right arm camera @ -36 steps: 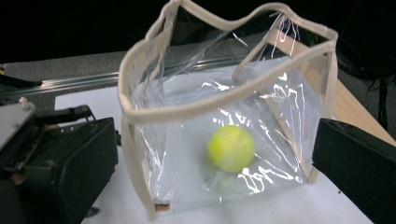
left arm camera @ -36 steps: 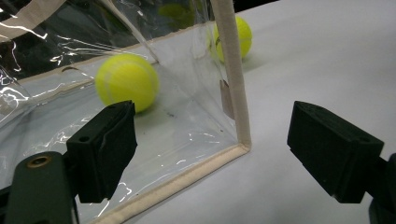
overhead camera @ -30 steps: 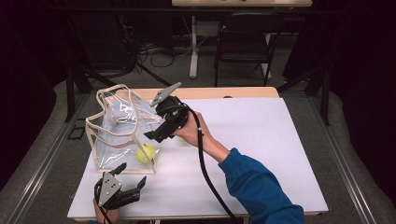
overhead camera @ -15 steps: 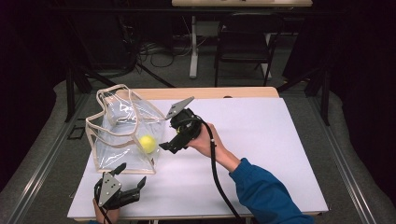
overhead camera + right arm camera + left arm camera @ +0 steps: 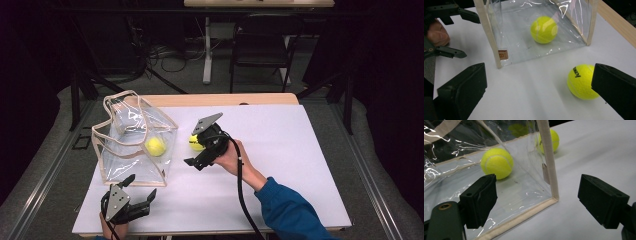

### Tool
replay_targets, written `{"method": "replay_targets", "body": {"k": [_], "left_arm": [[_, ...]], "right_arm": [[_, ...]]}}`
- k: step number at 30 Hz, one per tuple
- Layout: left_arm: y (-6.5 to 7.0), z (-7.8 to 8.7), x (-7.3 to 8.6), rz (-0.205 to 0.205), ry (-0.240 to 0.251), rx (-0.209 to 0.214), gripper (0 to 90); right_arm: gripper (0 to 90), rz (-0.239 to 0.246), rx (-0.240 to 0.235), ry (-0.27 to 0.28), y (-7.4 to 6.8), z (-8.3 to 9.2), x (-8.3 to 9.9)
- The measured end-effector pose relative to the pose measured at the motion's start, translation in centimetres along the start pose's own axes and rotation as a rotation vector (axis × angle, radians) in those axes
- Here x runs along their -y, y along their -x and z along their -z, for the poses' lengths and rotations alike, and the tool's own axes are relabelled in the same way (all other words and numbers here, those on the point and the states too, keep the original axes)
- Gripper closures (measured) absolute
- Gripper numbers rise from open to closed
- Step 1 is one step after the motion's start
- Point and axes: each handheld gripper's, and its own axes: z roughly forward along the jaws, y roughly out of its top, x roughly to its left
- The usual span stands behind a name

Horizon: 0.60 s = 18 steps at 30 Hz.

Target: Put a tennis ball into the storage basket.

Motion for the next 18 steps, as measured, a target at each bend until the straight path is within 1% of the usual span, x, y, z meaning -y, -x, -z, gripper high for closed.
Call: {"method": "replay_targets", "body": {"k": [5,9,11,13,14,16,18], "left_arm": [[0.0,0.2,0.0,0.0,0.004,-0.001,15.9],[0.0,0.1,0.0,-0.001,0.004,0.0,15.9],[0.0,0.0,0.0,-0.003,0.0,0.002,15.9],[0.0,0.1,0.0,-0.006,0.0,0.002,15.9],[0.0,0.2,0.0,-0.001,0.004,0.001,15.9],[0.0,0.3,0.0,-0.005,0.005,-0.001,15.9],[0.0,0.2,0.0,-0.003,0.005,0.0,15.9]], "right_arm": [[0.0,-0.009,0.005,-0.014,0.1,-0.2,0.9],[0.0,-0.003,0.02,-0.027,0.0,-0.2,1.3],[0.0,-0.01,0.022,-0.024,0.1,0.0,1.6],[0.0,-0.004,0.026,-0.025,0.1,0.0,1.7],[0.0,-0.013,0.029,-0.023,0.2,0.1,1.9],[0.0,-0.021,0.036,-0.019,0.4,0.2,2.3],[0.0,-0.023,0.042,-0.024,0.5,0.4,2.5]]}}
